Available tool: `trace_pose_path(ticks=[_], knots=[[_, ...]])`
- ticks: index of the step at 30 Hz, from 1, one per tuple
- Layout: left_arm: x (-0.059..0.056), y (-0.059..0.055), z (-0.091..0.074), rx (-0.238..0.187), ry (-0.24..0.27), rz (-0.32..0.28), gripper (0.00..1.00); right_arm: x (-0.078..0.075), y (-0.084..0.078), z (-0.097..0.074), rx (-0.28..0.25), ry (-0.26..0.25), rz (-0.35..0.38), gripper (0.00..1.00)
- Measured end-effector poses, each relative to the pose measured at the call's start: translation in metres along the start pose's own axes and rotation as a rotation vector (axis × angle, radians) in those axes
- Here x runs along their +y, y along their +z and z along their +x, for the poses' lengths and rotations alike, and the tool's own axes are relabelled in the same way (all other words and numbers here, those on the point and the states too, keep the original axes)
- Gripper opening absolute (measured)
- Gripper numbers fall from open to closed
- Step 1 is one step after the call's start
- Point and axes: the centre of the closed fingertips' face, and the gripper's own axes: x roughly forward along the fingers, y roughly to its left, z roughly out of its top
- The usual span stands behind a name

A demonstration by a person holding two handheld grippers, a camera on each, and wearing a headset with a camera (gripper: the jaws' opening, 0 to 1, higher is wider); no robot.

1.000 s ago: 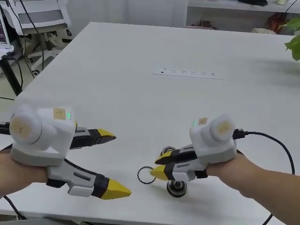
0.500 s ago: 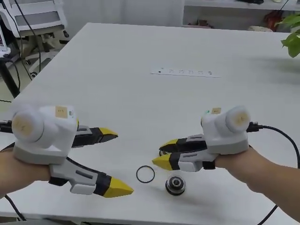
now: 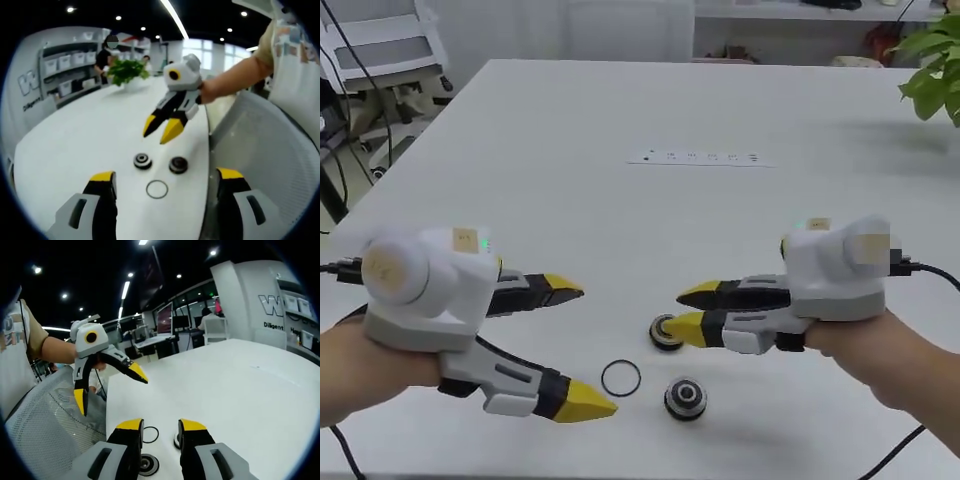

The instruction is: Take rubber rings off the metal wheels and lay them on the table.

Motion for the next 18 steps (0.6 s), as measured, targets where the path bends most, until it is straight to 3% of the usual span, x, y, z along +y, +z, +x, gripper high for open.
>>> trace_pose_path(ticks=[18], knots=[[-0.005, 0.003, 0.027, 0.016, -0.042, 0.01, 0.8, 0.001, -0.028, -0.025, 0.023, -0.018, 0.0, 0.27]])
